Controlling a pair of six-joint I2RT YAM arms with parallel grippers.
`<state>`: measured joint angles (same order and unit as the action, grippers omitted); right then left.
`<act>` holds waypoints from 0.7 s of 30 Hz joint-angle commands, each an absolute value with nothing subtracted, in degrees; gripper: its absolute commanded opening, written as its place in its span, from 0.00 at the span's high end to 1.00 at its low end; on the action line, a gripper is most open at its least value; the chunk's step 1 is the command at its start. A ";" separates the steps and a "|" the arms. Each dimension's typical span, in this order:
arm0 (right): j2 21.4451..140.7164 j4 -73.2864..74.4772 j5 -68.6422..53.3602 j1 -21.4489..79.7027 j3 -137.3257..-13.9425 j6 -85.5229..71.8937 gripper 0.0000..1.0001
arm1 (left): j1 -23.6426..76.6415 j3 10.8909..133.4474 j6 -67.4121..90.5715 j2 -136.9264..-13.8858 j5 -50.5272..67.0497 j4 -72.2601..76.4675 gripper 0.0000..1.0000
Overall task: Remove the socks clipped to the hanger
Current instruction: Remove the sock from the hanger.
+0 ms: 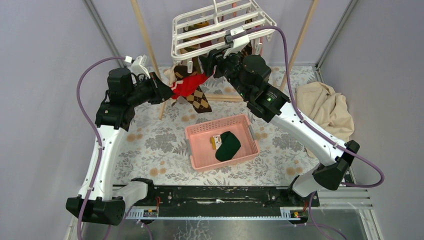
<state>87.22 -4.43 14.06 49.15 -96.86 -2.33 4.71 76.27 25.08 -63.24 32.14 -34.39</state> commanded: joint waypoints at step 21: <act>85.70 -10.20 15.72 49.31 -96.30 -1.50 0.94 | 4.13 74.98 25.14 -61.88 34.69 -32.16 0.85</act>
<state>87.22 -6.79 15.42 49.15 -96.23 -2.22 4.71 75.46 25.10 -62.96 33.10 -34.28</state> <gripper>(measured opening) 0.298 0.156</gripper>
